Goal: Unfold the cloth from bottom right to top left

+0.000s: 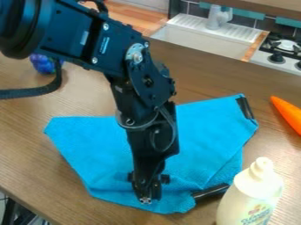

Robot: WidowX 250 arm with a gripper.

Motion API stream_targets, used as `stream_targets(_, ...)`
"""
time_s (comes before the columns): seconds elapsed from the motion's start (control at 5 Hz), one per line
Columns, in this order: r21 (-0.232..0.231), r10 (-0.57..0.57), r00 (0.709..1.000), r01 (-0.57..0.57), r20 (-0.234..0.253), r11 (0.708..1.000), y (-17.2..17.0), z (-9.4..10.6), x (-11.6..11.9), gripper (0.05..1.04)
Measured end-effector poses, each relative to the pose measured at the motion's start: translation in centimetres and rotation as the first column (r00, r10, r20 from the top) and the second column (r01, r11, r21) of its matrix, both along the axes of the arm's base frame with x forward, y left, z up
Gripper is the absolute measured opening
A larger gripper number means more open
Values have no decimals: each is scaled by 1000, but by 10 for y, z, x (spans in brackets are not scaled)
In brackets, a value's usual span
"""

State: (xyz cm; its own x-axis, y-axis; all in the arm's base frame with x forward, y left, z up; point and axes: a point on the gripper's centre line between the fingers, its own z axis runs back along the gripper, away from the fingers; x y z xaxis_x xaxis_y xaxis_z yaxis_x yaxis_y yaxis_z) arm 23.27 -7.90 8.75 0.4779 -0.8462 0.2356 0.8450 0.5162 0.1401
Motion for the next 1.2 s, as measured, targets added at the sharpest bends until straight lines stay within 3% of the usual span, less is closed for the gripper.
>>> stream_targets(0.2,6,-3,1000,3,0,1000,0,-2,-1,408)
stream_targets(0.4,5,-4,1000,4,0,1000,0,-3,0,183)
stream_targets(0.6,-8,2,1000,-2,-1,1000,2,0,0,75)
stream_targets(1.0,-88,136,988,-129,78,988,37,38,30,55)
stream_targets(1.2,-100,205,975,-196,91,976,56,50,53,55)
